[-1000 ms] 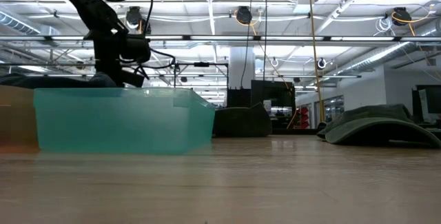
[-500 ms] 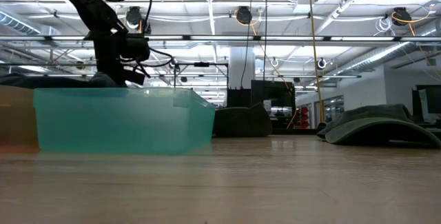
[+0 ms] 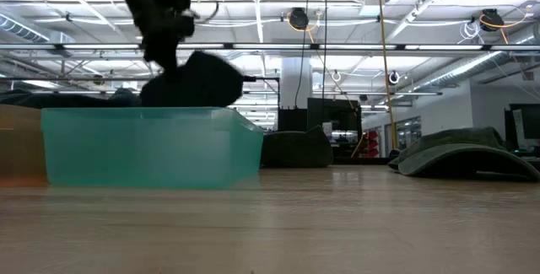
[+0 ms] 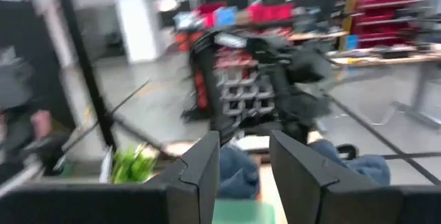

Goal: Pick & Place hat
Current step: Put the blue cap into the orange bin

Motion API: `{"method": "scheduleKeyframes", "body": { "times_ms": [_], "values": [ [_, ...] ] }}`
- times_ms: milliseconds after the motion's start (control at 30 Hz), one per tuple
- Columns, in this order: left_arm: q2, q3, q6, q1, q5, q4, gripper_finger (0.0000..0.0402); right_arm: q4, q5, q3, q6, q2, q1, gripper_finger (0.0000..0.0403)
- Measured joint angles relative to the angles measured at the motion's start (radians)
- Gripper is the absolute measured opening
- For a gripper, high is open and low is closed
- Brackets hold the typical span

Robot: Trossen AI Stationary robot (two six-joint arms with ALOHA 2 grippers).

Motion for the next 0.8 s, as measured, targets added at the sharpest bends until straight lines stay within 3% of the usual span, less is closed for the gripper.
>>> {"method": "scheduleKeyframes", "body": {
  "times_ms": [200,367,600,800],
  "values": [
    [-0.017,0.191,-0.028,-0.012,0.176,-0.027,0.001,0.098,0.048,0.0,0.11,0.0,0.0,0.012],
    [-0.017,0.32,-0.052,-0.026,0.326,-0.026,0.001,0.108,0.049,0.0,0.208,0.001,0.0,0.0151],
    [-0.017,0.428,-0.14,-0.061,0.514,0.03,0.001,0.107,0.047,0.0,0.361,0.048,0.0,0.0209],
    [-0.017,0.477,-0.252,-0.117,0.679,0.158,0.001,0.109,0.048,0.0,0.378,0.115,0.0,0.0222]
  ]
}}
